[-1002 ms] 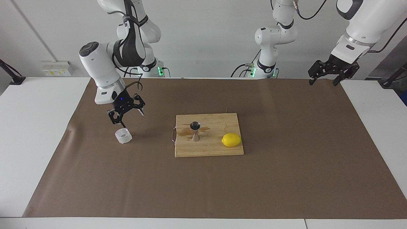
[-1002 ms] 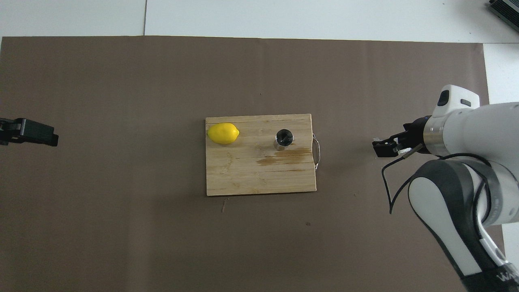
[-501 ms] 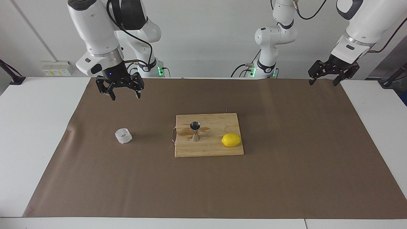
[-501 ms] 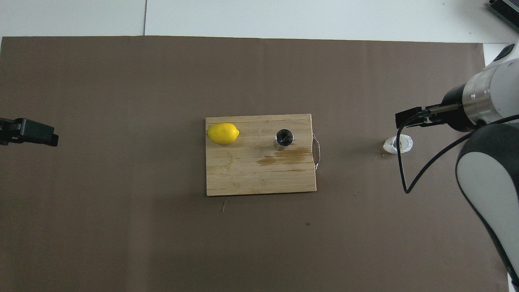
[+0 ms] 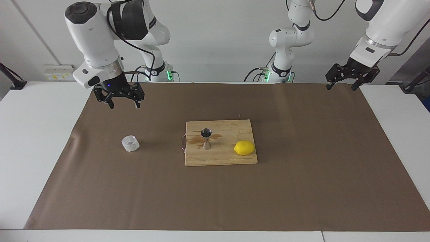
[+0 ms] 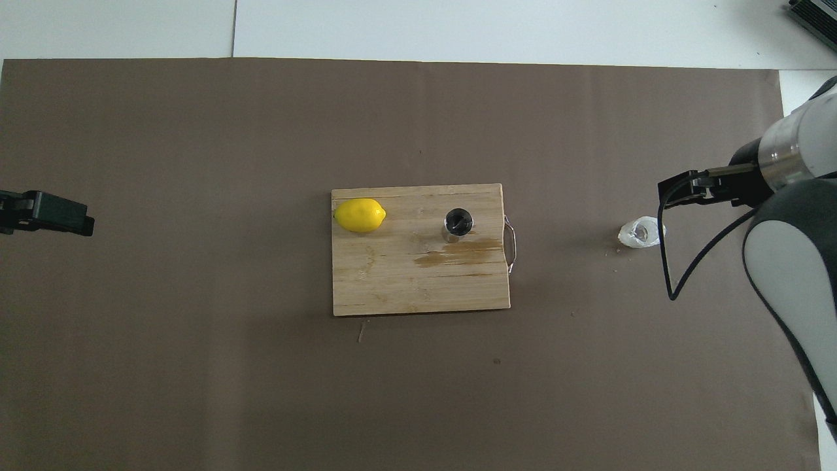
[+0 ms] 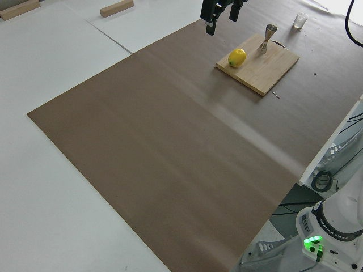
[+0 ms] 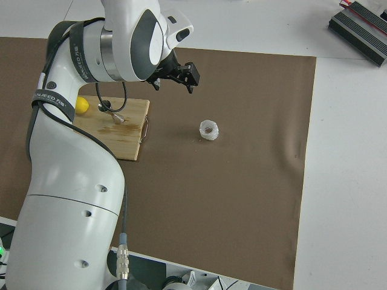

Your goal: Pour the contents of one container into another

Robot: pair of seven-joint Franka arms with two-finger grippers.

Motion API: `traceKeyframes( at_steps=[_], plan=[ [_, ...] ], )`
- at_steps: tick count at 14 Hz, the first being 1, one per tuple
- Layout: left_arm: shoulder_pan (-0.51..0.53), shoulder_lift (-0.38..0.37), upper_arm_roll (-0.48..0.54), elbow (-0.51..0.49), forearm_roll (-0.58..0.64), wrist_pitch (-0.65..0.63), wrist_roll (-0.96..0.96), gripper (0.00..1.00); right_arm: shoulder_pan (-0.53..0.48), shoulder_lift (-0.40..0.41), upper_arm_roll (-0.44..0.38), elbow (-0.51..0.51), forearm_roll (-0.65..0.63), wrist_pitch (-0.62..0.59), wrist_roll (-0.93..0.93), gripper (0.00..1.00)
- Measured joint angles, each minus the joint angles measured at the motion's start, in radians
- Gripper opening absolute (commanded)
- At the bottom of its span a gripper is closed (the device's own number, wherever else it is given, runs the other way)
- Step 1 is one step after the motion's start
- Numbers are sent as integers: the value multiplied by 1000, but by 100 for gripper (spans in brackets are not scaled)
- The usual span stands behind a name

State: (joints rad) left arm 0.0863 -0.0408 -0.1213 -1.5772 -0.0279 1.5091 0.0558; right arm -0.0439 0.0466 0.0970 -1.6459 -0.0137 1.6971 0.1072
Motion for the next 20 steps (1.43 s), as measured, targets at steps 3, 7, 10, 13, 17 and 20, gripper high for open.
traceKeyframes(
  at_steps=[3, 7, 10, 13, 17, 20],
  plan=[
    [0, 0, 0, 0, 0, 0, 0, 100, -11, -6, 0, -17, 31, 5, 10, 100],
    [0, 0, 0, 0, 0, 0, 0, 100, 19, -32, 5, -54, 22, 8, 22, 100],
    [0, 0, 0, 0, 0, 0, 0, 100, 33, -45, 9, -67, -22, 21, 22, 100],
    [0, 0, 0, 0, 0, 0, 0, 100, 33, -45, 8, -70, -22, 46, 20, 100],
    [0, 0, 0, 0, 0, 0, 0, 100, 33, -45, 9, -70, -13, 51, 23, 100],
    [0, 0, 0, 0, 0, 0, 0, 100, 33, -45, 9, -71, 23, 51, 82, 100]
  ],
)
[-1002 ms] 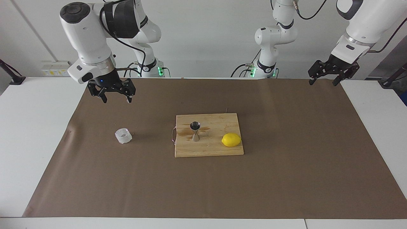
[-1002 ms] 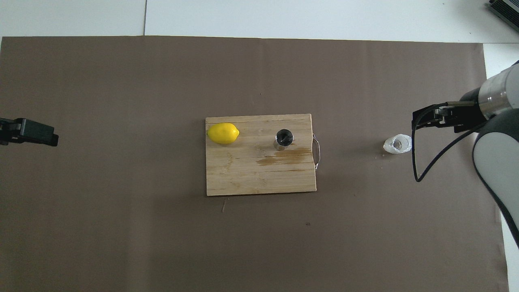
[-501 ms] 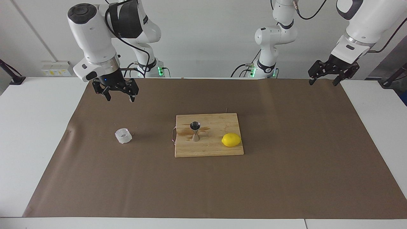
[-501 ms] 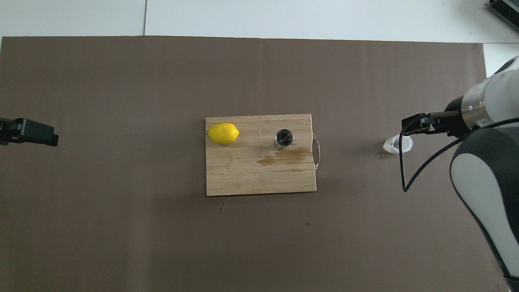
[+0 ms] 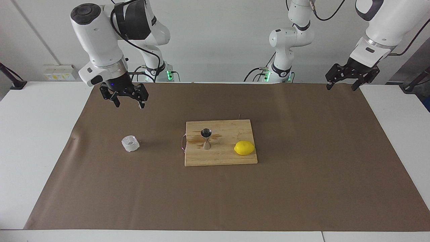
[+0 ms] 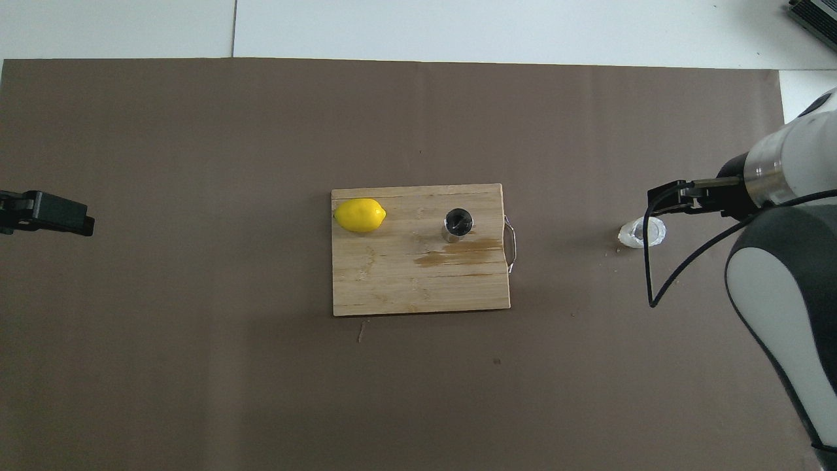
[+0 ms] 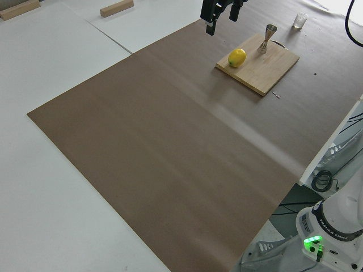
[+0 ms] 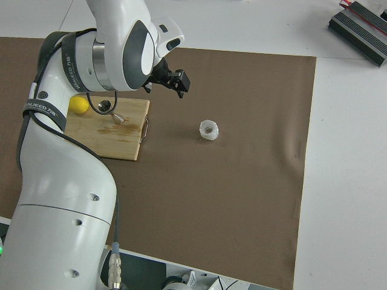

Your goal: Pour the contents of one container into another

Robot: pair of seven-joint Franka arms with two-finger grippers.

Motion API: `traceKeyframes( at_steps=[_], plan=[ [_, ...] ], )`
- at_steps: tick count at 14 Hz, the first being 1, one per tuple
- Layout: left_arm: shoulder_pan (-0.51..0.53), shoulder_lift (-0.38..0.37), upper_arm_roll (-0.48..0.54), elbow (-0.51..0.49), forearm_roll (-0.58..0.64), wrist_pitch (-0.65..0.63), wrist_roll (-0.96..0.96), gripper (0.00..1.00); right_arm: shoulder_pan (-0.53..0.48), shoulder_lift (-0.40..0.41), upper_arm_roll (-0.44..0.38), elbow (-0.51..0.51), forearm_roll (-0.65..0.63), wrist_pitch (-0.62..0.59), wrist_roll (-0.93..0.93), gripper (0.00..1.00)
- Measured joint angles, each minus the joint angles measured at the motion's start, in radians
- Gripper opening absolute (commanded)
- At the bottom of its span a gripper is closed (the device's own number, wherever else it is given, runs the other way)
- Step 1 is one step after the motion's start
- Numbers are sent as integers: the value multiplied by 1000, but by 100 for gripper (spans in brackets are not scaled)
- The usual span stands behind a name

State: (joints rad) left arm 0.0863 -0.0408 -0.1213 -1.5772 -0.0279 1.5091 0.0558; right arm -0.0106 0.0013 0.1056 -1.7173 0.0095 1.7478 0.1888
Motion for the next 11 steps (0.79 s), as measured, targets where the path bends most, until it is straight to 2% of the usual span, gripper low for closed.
traceKeyframes(
  at_steps=[11],
  plan=[
    [0, 0, 0, 0, 0, 0, 0, 100, 2, 0, 1, -1, -22, 0, 5, 100]
  ],
)
